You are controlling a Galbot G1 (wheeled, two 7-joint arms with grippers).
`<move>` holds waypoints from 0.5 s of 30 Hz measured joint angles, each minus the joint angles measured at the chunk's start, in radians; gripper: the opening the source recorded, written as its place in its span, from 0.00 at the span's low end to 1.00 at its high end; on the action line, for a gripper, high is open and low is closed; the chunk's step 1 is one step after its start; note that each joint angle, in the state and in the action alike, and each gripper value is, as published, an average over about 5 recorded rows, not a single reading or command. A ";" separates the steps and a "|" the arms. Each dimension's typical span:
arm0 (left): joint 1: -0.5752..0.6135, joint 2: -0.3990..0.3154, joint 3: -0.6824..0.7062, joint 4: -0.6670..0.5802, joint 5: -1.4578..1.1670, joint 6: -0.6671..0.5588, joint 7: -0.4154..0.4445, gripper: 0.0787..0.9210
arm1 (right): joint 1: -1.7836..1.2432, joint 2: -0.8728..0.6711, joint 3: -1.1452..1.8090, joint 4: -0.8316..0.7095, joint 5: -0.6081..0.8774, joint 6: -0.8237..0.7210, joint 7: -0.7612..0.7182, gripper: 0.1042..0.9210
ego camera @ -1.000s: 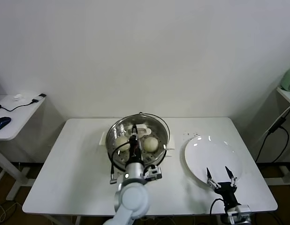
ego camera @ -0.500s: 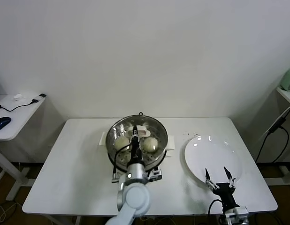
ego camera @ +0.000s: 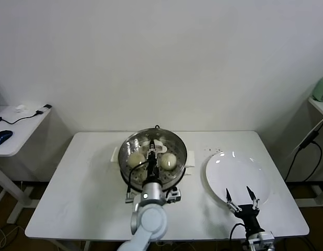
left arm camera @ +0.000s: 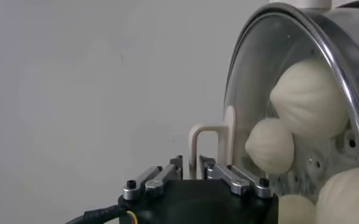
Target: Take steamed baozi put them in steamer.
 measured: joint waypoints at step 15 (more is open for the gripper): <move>0.054 0.078 0.001 -0.158 -0.093 -0.011 0.054 0.74 | -0.008 -0.012 -0.024 0.018 -0.002 -0.010 0.004 0.88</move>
